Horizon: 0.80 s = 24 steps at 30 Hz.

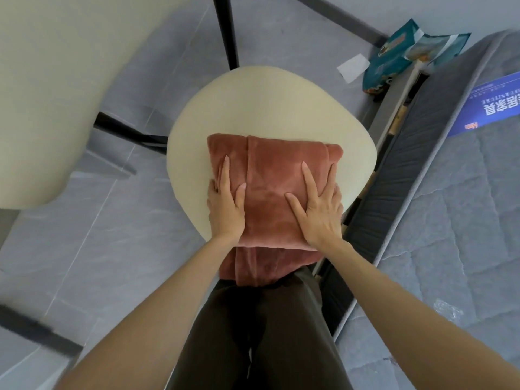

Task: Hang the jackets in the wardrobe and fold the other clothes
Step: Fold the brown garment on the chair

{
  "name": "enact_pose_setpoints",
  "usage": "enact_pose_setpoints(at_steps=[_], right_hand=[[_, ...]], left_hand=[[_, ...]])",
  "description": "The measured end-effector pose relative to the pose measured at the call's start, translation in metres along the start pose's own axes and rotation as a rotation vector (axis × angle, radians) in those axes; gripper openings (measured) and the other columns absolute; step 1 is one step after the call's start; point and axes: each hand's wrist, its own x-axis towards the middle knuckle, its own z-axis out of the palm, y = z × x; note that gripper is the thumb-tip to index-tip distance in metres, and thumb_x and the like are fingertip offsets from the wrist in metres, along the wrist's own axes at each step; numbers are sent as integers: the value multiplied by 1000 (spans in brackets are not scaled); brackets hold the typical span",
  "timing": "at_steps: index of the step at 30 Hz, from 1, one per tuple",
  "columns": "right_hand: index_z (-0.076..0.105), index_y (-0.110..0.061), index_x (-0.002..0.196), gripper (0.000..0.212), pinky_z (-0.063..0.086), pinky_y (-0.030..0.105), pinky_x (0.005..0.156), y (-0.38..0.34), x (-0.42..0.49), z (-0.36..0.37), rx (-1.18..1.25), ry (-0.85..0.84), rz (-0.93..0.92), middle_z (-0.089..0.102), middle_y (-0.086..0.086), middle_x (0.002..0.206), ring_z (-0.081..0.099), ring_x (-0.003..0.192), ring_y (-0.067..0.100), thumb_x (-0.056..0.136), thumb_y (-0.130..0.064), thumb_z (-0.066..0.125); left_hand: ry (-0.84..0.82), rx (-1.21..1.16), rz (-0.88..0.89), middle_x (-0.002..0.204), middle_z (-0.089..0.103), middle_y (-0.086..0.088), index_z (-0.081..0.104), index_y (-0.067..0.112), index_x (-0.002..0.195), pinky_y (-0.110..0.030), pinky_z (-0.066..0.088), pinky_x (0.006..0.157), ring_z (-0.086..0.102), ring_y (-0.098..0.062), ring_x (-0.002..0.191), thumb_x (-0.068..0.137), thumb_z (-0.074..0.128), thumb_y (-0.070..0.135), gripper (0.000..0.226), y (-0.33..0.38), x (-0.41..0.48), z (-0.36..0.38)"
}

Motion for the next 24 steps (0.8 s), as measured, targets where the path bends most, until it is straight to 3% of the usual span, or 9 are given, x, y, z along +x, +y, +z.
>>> enact_pose_setpoints(at_steps=[4,8,10,13,17,19,21,22,24], right_hand=[[5,-56,143,81,28,52,108,-2,-3,-7,245,48,106,13,11,152,30,128,35,81,-65,57],[10,-31,144,113,39,36,101,-5,10,-37,680,-112,436,37,-3,137,44,121,16,62,-41,87],[36,-15,131,92,47,32,86,-10,24,-60,756,-277,593,50,-5,122,53,112,17,59,-27,91],[61,-14,99,49,53,30,67,-23,42,-90,777,-412,643,66,2,101,63,98,21,58,-12,89],[66,-10,100,44,56,35,76,-45,65,-121,914,-355,602,70,6,100,67,93,22,61,0,83],[65,-8,99,38,55,27,62,-54,76,-133,930,-282,553,69,4,90,68,76,16,66,2,79],[59,-11,83,24,41,19,38,-59,83,-138,857,-194,502,60,2,69,53,41,7,70,3,73],[54,-12,76,24,34,19,34,-62,85,-139,826,-148,484,54,2,63,45,33,5,72,5,71],[49,-14,69,31,42,23,40,-64,88,-139,812,-38,460,53,1,61,49,39,7,73,10,67]], left_hand=[[-12,-321,-301,148,28,-11,-4,29,150,-31,32,105,38,-21,129,89,60,41,89,-1,1,-6],[-260,-312,-534,133,55,-3,40,12,139,-28,44,95,55,-20,118,74,78,39,80,-1,17,-30],[-342,-349,-596,127,60,-5,50,10,132,-32,47,94,59,-20,110,68,85,26,74,6,26,-42],[-371,-384,-587,124,61,-4,52,11,129,-31,47,89,58,-18,105,67,85,13,70,24,33,-55],[-193,-482,-469,116,60,2,49,18,126,-31,46,87,57,-17,105,69,83,8,67,55,47,-65],[-140,-507,-398,118,58,3,47,20,129,-30,45,91,56,-15,107,70,82,5,69,70,59,-67],[-109,-489,-311,128,55,2,41,19,136,-29,43,97,53,-15,113,72,80,2,77,81,73,-68],[-92,-449,-271,133,52,0,39,18,139,-31,41,101,51,-17,119,72,78,2,79,85,79,-68],[-27,-283,-215,138,43,-9,39,14,137,-38,38,108,42,-25,128,74,76,3,74,92,89,-67]])
